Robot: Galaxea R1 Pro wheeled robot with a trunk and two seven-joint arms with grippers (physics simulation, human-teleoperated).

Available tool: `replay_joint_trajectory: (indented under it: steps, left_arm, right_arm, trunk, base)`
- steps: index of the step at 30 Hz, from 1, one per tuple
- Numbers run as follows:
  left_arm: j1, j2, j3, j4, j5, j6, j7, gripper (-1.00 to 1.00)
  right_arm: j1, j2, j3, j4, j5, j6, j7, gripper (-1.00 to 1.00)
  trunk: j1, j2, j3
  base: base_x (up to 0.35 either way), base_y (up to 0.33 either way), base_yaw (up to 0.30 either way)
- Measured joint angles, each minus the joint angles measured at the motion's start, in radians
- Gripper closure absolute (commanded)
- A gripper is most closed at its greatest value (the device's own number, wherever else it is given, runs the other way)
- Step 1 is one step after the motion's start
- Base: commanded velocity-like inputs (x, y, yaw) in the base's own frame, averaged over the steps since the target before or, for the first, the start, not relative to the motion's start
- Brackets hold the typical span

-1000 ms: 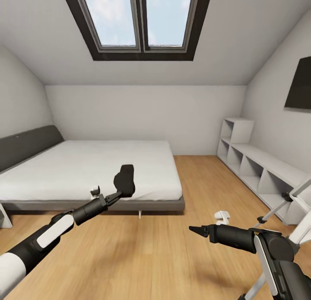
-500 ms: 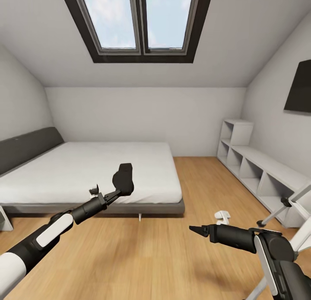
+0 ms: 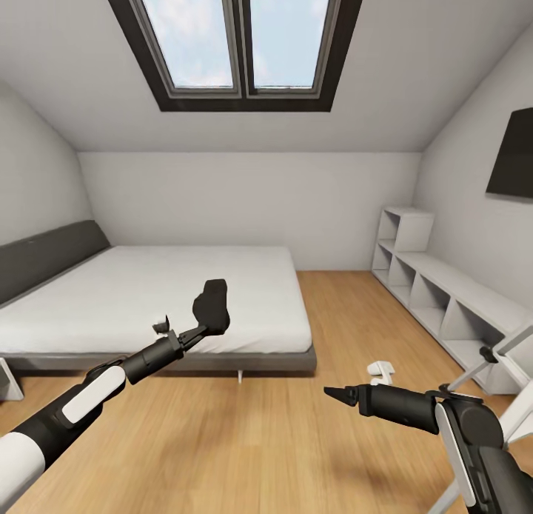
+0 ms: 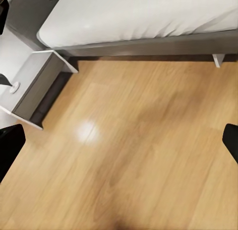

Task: Attach the digital camera to the camera tripod in the bedroom.

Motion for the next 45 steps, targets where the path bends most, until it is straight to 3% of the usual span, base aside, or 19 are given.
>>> replay_joint_trajectory:
  steps: [8, 14, 45]
  left_arm:
    - [0.0, -0.001, 0.0, 0.002, 0.001, 0.0, 0.005, 1.0]
    - [0.0, -0.002, -0.001, 0.001, 0.0, -0.008, 0.009, 1.0]
    - [0.0, -0.002, 0.0, -0.002, 0.0, -0.006, 0.0, 1.0]
  right_arm:
    - [0.0, 0.0, 0.003, 0.002, 0.0, -0.001, -0.004, -1.0]
    - [0.001, 0.001, 0.042, 0.003, 0.002, -0.001, -0.005, -1.0]
    - [0.0, 0.001, 0.045, 0.002, 0.003, -0.002, -0.001, -1.0]
  trunk:
    - [-0.031, 0.056, 0.025]
    - [-0.054, 0.098, 0.044]
    - [-0.173, 0.315, 0.141]
  base:
    - [0.0, 0.0, 0.0]
    - [0.0, 0.0, 0.0]
    - [0.0, 0.0, 0.0]
